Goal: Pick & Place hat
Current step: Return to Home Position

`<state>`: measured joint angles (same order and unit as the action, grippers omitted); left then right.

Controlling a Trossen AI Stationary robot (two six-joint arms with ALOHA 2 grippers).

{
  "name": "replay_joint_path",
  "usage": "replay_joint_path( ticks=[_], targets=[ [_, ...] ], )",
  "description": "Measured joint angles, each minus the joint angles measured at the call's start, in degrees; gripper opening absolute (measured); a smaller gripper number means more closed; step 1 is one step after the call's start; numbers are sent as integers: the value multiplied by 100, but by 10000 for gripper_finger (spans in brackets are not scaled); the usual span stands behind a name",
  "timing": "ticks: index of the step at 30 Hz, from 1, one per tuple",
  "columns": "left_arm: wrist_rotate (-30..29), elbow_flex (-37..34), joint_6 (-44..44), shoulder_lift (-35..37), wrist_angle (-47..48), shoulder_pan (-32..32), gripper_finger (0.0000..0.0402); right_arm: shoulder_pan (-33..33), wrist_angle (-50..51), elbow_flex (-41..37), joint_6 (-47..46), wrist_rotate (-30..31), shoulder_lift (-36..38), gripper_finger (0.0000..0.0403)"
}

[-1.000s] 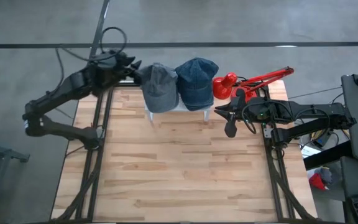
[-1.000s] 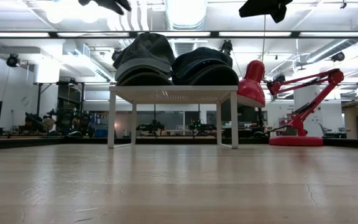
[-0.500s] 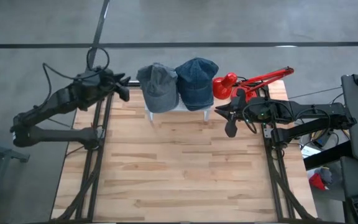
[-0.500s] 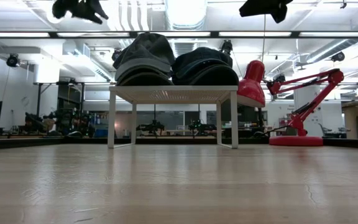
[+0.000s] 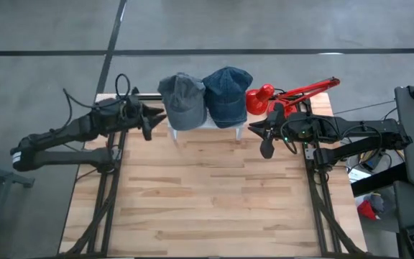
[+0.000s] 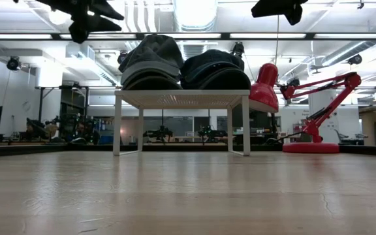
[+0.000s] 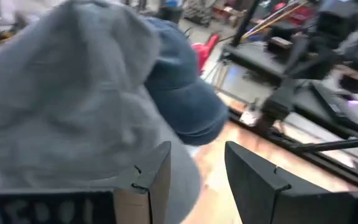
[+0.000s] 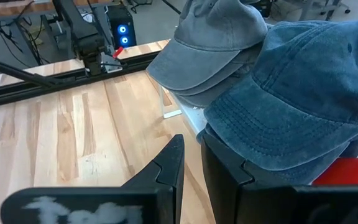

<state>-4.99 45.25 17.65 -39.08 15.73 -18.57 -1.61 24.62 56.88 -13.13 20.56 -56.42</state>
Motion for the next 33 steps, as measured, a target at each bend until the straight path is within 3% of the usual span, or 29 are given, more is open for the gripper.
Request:
replay_joint_path(
  ticks=[8, 17, 25, 33],
  targets=[
    [4, -866, -24, 693, -1044, 413, 151, 0, 0, 1, -106, -2, 7, 52],
    [-107, -1660, -34, 1928, -1275, 497, 151, 0, -69, -98, -262, -2, 192, 52],
    [-177, -2209, -280, 2739, -1246, 496, 151, 0, -890, -836, -280, -4, 792, 52],
    [-197, -2814, -141, 3091, -1252, 497, 151, 0, -1593, -1653, -449, -2, 1327, 52]
  ],
)
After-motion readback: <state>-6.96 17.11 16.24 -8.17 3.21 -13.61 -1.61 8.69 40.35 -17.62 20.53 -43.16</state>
